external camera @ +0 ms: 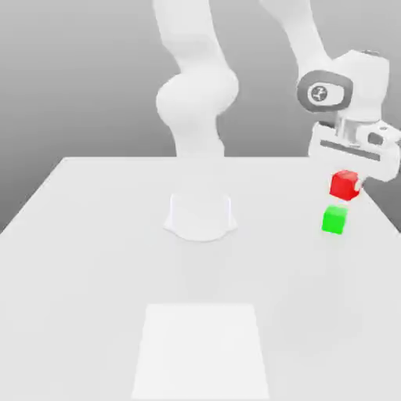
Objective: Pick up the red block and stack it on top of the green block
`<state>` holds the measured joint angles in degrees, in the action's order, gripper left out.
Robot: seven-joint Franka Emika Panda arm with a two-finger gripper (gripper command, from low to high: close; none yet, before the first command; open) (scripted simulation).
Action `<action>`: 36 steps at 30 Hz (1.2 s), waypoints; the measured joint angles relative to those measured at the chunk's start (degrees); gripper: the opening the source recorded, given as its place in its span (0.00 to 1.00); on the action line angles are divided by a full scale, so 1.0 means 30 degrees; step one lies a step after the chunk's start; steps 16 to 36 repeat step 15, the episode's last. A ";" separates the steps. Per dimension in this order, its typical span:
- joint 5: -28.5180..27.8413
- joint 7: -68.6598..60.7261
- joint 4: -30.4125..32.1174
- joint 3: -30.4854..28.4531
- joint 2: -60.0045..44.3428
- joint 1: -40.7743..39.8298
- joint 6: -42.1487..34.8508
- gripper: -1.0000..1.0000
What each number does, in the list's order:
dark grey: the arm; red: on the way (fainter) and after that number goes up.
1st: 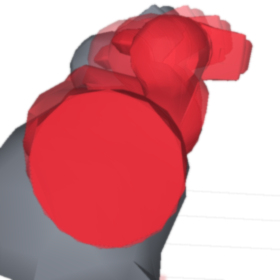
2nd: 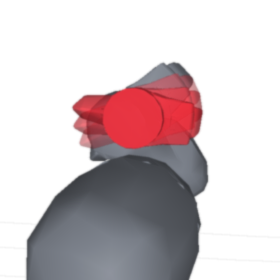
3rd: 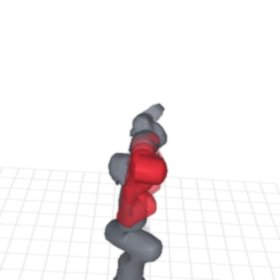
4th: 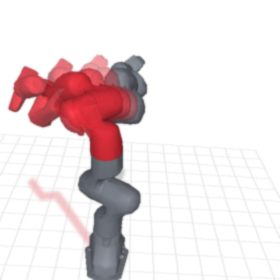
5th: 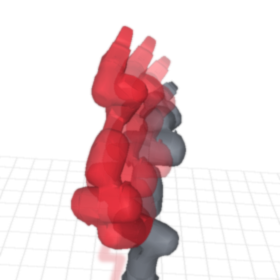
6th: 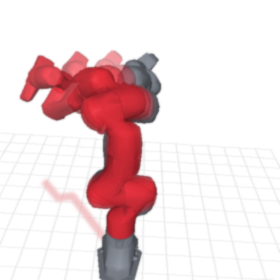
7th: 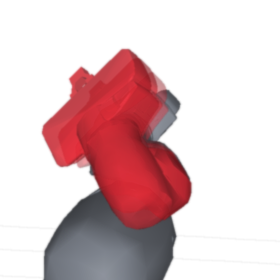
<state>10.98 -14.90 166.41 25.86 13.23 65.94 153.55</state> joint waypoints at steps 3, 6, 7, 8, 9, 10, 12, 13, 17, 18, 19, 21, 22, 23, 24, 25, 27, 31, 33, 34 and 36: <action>-0.2052 0.1315 -0.0057 0.0677 -0.1115 -0.0960 0.0848 0.00; -0.4232 0.2816 -0.0119 0.1010 -0.2337 -0.1839 0.1772 0.00; -0.4919 0.3296 -0.0141 0.1013 -0.2738 -0.2018 0.2080 0.00; -0.5530 0.3717 -0.0163 0.0920 -0.3132 -0.2102 0.2392 0.00; -0.6076 0.4102 -0.0183 0.0907 -0.3507 -0.2280 0.2705 0.00; -0.6518 0.4413 -0.0200 0.0867 -0.3868 -0.2349 0.3026 0.00; -0.7020 0.4766 -0.0215 0.0877 -0.4527 -0.2548 0.3696 0.00; -0.7047 0.4784 -0.0212 0.0925 -0.4824 -0.2612 0.4048 0.00; -0.6658 0.4504 -0.0185 0.1147 -0.5297 -0.2590 0.4705 1.00; -0.6658 0.4504 -0.0185 0.1147 -0.5297 -0.2590 0.4705 1.00; -0.6658 0.4504 -0.0185 0.1147 -0.5297 -0.2590 0.4705 1.00; -0.6658 0.4504 -0.0185 0.1147 -0.5297 -0.2590 0.4705 1.00; -0.6658 0.4504 -0.0185 0.1147 -0.5297 -0.2590 0.4705 1.00; -0.6658 0.4504 -0.0185 0.1147 -0.5297 -0.2590 0.4705 1.00; -0.6658 0.4504 -0.0185 0.1147 -0.5297 -0.2590 0.4705 1.00; -0.6658 0.4504 -0.0185 0.1147 -0.5297 -0.2590 0.4705 1.00; -0.6658 0.4504 -0.0185 0.1147 -0.5297 -0.2590 0.4705 1.00; -0.6658 0.4504 -0.0185 0.1147 -0.5297 -0.2590 0.4705 1.00; -0.6658 0.4504 -0.0185 0.1147 -0.5297 -0.2590 0.4705 1.00; -0.6658 0.4504 -0.0185 0.1147 -0.5297 -0.2590 0.4705 1.00; -0.6658 0.4504 -0.0185 0.1147 -0.5297 -0.2590 0.4705 1.00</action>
